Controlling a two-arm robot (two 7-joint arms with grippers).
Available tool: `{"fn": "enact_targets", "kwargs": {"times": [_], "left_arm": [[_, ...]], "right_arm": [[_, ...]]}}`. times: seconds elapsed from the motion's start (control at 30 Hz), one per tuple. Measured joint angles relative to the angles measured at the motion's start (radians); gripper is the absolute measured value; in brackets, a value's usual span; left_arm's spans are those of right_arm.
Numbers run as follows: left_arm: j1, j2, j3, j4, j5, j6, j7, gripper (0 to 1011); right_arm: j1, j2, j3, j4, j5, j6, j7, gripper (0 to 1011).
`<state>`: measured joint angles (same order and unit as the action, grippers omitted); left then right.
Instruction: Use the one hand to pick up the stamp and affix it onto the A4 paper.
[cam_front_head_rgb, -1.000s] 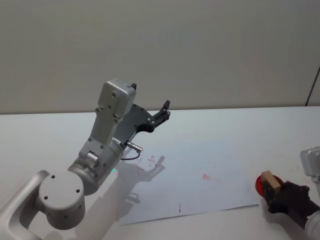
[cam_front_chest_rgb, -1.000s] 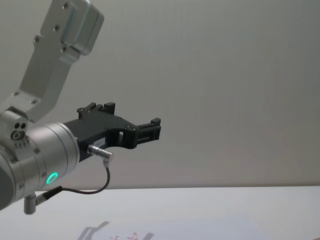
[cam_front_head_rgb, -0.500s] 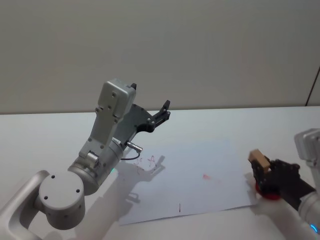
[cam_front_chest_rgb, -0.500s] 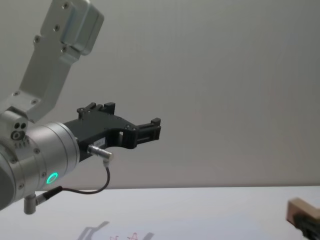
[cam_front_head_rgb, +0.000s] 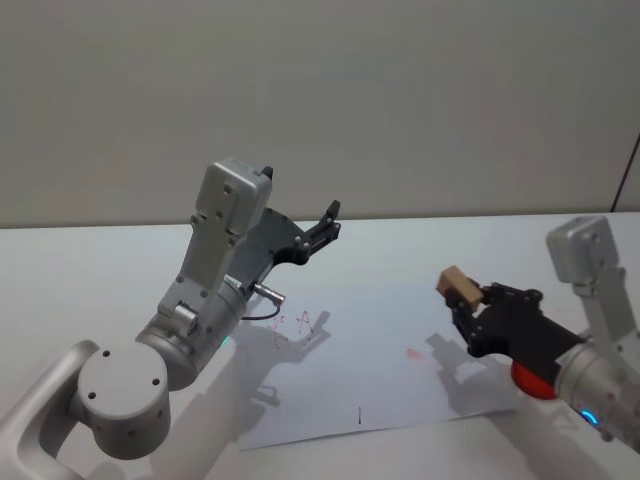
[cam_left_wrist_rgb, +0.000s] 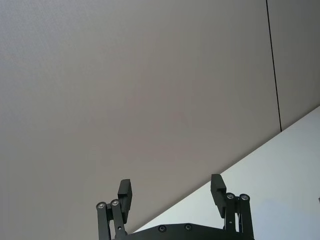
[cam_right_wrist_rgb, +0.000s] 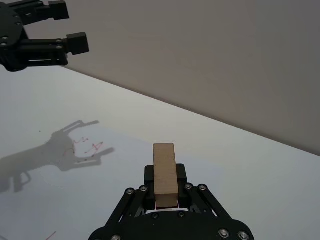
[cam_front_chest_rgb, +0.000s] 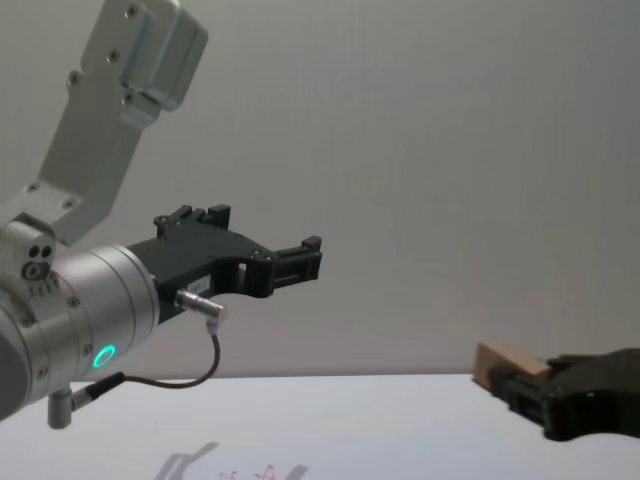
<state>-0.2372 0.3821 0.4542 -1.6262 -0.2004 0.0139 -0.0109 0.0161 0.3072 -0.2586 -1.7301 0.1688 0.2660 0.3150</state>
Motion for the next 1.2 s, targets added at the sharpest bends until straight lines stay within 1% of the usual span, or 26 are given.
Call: {"fn": "enact_targets", "kwargs": {"times": [0.13, 0.27, 0.3, 0.47, 0.57, 0.77, 0.97, 1.2], "left_arm": [[0.0, 0.0, 0.0, 0.0, 0.0, 0.0, 0.0, 1001], [0.0, 0.0, 0.0, 0.0, 0.0, 0.0, 0.0, 1001], [0.0, 0.0, 0.0, 0.0, 0.0, 0.0, 0.0, 1001], [0.0, 0.0, 0.0, 0.0, 0.0, 0.0, 0.0, 1001], [0.0, 0.0, 0.0, 0.0, 0.0, 0.0, 0.0, 1001], [0.0, 0.0, 0.0, 0.0, 0.0, 0.0, 0.0, 1001], [0.0, 0.0, 0.0, 0.0, 0.0, 0.0, 0.0, 1001], [0.0, 0.0, 0.0, 0.0, 0.0, 0.0, 0.0, 1001]], "right_arm": [[0.029, -0.015, -0.008, 0.025, 0.001, 0.02, 0.044, 217], [0.055, -0.028, -0.016, 0.053, 0.0, 0.057, 0.083, 217], [0.055, -0.028, -0.016, 0.053, 0.0, 0.057, 0.083, 217], [0.074, -0.035, -0.024, 0.082, -0.015, 0.112, 0.115, 217], [0.081, -0.035, -0.03, 0.101, -0.033, 0.15, 0.128, 217], [0.085, -0.032, -0.037, 0.128, -0.062, 0.193, 0.14, 217], [0.089, -0.03, -0.043, 0.148, -0.08, 0.212, 0.148, 217], [0.098, -0.033, -0.047, 0.168, -0.09, 0.215, 0.156, 217]]}}
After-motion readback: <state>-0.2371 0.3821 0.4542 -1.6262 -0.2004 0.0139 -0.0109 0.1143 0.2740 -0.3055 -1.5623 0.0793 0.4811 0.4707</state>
